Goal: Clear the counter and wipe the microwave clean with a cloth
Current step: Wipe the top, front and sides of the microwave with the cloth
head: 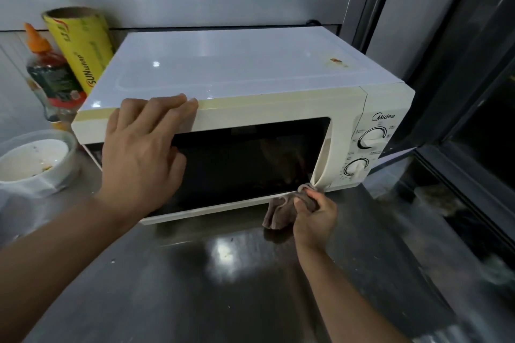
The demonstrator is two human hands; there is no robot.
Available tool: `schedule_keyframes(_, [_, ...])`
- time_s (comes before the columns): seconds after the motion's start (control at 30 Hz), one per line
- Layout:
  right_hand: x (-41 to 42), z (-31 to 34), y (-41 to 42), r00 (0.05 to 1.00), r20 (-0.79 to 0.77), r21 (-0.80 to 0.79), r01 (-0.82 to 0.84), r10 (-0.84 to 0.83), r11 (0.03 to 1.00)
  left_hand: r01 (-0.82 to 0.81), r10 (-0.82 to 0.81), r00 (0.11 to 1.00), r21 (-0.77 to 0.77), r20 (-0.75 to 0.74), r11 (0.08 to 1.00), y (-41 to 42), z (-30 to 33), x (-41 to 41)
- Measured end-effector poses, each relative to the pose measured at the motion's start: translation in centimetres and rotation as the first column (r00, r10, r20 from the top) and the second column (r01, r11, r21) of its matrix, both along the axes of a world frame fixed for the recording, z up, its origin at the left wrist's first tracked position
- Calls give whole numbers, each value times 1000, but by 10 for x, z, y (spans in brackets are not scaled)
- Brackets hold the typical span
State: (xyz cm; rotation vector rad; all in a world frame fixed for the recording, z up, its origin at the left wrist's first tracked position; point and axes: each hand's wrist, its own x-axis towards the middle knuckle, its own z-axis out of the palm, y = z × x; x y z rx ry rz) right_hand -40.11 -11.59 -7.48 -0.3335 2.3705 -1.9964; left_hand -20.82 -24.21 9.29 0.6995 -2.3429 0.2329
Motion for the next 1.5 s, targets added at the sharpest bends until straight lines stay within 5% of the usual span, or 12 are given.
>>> schedule_keyframes(0.4, [31, -2, -31, 987, -7, -70, 162, -162, 984, 67, -65, 996, -41, 57, 997, -7, -1, 8])
schedule_keyframes(0.63, [85, -4, -66, 976, 79, -116, 211, -203, 971, 369, -369, 930, -30, -3, 929, -25, 0, 34])
schedule_keyframes(0.7, [107, -4, -77, 967, 97, -77, 243, -235, 967, 347, -346, 938, -45, 20, 937, -38, -1, 57])
schedule_keyframes(0.83, [146, -3, -91, 974, 55, -63, 223, -220, 973, 270, -269, 962, -20, 51, 963, -70, -2, 103])
schedule_keyframes(1.1, [222, 0, -118, 987, -23, -77, 154, -156, 985, 415, -427, 895, 110, 129, 903, -91, 7, 117])
schedule_keyframes(1.5, [281, -4, -145, 989, 144, -29, -9, 13, 1000, 480, -501, 865, 245, 29, 842, -102, 4, 119])
